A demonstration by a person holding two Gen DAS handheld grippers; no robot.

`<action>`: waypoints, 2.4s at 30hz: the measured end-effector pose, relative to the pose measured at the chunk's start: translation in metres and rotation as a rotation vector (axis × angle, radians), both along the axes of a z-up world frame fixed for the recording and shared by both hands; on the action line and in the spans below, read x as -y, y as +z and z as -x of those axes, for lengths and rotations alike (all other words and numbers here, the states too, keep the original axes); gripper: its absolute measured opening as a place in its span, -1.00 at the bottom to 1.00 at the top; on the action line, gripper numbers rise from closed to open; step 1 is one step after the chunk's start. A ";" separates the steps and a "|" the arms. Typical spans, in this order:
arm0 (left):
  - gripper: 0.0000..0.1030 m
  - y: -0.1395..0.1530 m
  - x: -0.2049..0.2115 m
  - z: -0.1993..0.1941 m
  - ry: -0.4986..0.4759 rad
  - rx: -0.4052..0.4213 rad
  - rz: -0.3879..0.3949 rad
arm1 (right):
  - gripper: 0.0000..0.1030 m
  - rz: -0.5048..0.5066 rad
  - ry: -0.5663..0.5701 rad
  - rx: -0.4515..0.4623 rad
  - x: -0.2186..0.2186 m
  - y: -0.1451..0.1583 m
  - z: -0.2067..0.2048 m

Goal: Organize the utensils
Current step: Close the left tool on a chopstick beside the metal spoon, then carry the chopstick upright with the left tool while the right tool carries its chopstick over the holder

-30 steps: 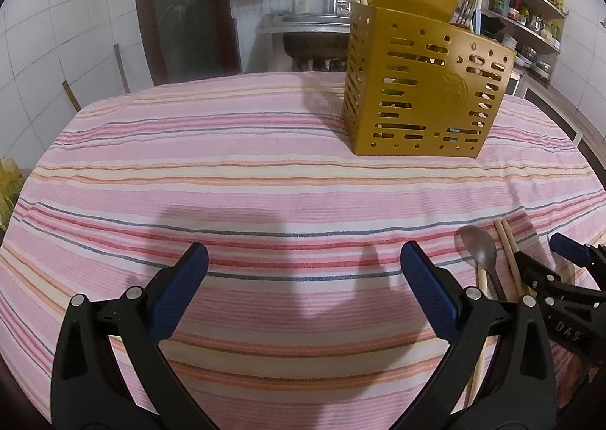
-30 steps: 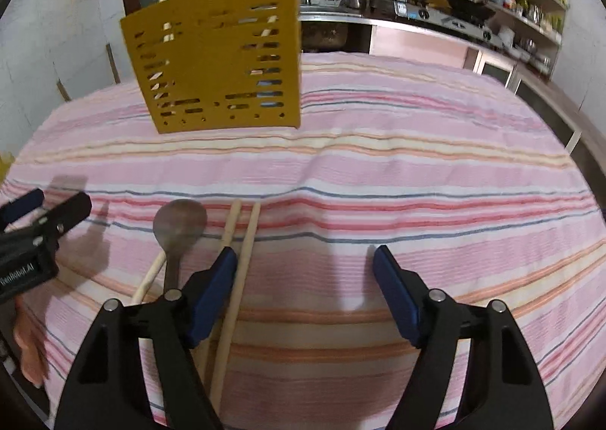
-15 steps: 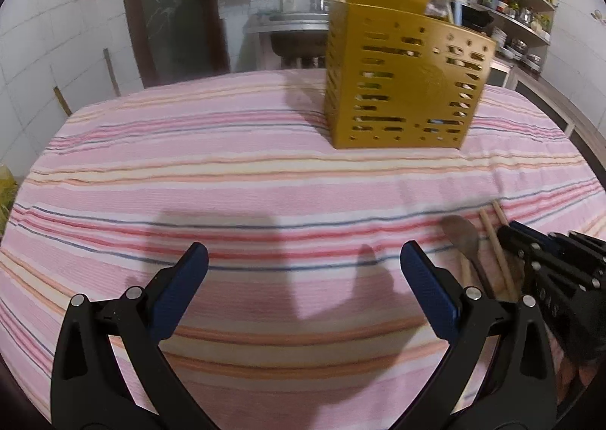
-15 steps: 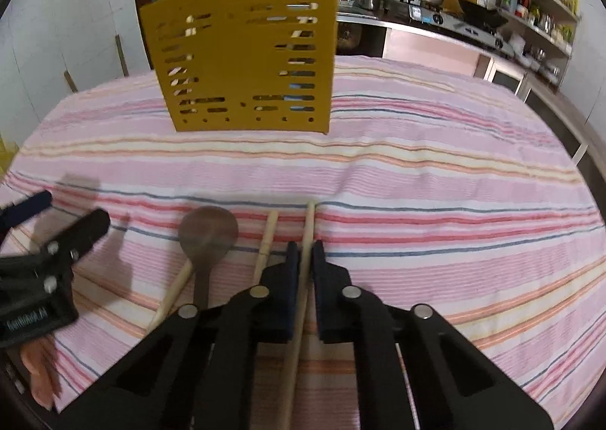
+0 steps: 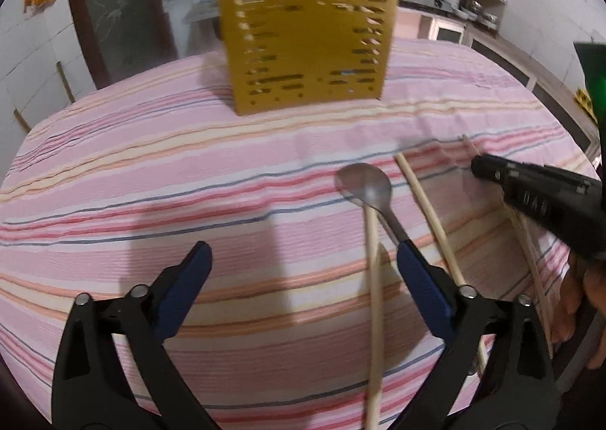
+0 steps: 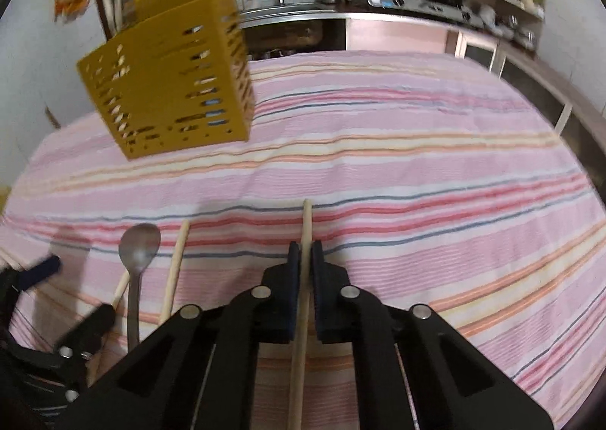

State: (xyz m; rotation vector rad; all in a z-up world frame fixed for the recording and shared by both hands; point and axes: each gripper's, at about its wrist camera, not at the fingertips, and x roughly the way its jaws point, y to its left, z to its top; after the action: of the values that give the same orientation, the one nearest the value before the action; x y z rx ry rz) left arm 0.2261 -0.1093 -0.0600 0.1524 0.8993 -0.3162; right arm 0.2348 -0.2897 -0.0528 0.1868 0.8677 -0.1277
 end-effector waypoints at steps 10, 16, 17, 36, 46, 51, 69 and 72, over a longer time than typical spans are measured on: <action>-0.08 -0.004 0.025 -0.015 0.014 -0.016 -0.047 | -0.87 -0.012 0.024 0.005 -0.005 -0.001 -0.005; -0.68 0.000 0.002 -0.024 0.035 -0.046 0.046 | -0.87 -0.030 0.037 0.018 -0.009 0.001 -0.001; -0.70 0.000 -0.003 -0.025 0.035 -0.054 0.070 | -0.87 -0.031 0.038 0.020 -0.010 0.001 0.000; -0.37 0.018 -0.021 -0.015 0.118 0.050 0.075 | -0.87 0.007 0.038 -0.005 -0.014 -0.007 -0.002; 0.16 0.002 -0.004 -0.010 0.070 0.004 -0.010 | -0.87 0.004 0.037 -0.002 -0.012 -0.008 -0.001; 0.16 -0.005 -0.004 -0.012 0.077 -0.009 -0.018 | -0.87 0.006 0.037 -0.003 -0.012 -0.008 -0.001; -0.88 0.004 -0.008 -0.029 0.095 -0.013 0.053 | -0.88 0.000 0.028 0.004 -0.014 -0.003 -0.006; -0.91 0.009 -0.010 -0.024 0.097 0.016 0.057 | -0.88 -0.009 0.022 0.027 -0.012 0.002 -0.003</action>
State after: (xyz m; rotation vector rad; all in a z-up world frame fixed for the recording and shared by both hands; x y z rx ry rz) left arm 0.2506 -0.0997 -0.0515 0.0583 0.8782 -0.2499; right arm 0.2380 -0.2773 -0.0512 0.1866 0.8428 -0.1005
